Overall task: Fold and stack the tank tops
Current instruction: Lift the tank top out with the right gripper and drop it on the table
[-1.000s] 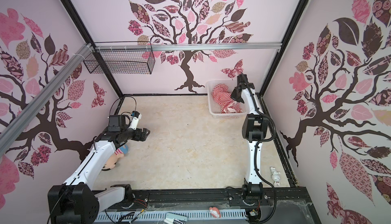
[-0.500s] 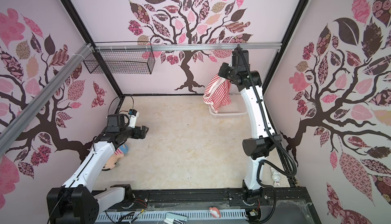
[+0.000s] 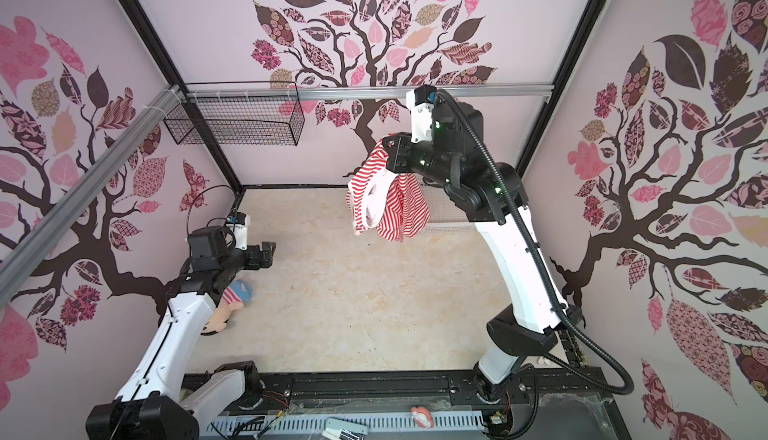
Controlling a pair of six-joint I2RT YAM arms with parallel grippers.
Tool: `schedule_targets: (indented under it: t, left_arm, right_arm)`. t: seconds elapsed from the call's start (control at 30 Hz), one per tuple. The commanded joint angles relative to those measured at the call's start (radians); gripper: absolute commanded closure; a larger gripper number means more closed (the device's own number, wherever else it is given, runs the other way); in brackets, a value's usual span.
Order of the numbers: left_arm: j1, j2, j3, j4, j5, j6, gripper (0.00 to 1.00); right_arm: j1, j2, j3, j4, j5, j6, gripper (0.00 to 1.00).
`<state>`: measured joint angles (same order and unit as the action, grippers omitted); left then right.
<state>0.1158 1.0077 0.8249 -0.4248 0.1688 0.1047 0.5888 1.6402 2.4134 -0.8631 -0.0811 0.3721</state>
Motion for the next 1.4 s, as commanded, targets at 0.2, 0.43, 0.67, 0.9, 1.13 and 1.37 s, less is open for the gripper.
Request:
schedule_targets:
  t: [0.2, 0.43, 0.67, 0.9, 1.13, 1.37]
  left_arm:
    - [0.009, -0.05, -0.041, 0.037, 0.01, 0.004, 0.04]
    - [0.008, -0.038, -0.057, 0.037, 0.015, 0.015, 0.04]
    - [0.008, -0.002, -0.064, 0.033, 0.12, 0.037, 0.03]
    - [-0.122, 0.104, -0.034, -0.057, 0.165, 0.12, 0.03]
    - [-0.254, 0.107, -0.028, -0.097, 0.225, 0.181, 0.03]
    - [-0.488, 0.177, -0.03, -0.071, 0.115, 0.208, 0.03]
  right_arm:
    - [0.091, -0.101, -0.219, 0.158, -0.223, 0.145, 1.0]
    - [0.088, -0.023, -0.589, 0.331, -0.25, 0.23, 1.0]
    - [-0.014, 0.344, -0.474, 0.426, -0.231, 0.21, 1.0]
    - [-0.089, 0.911, 0.302, 0.215, -0.184, 0.267, 0.63]
    - [-0.123, 0.728, 0.059, 0.263, -0.156, 0.235, 0.0]
    - [-0.103, 0.423, -0.399, 0.279, 0.047, 0.145, 0.0]
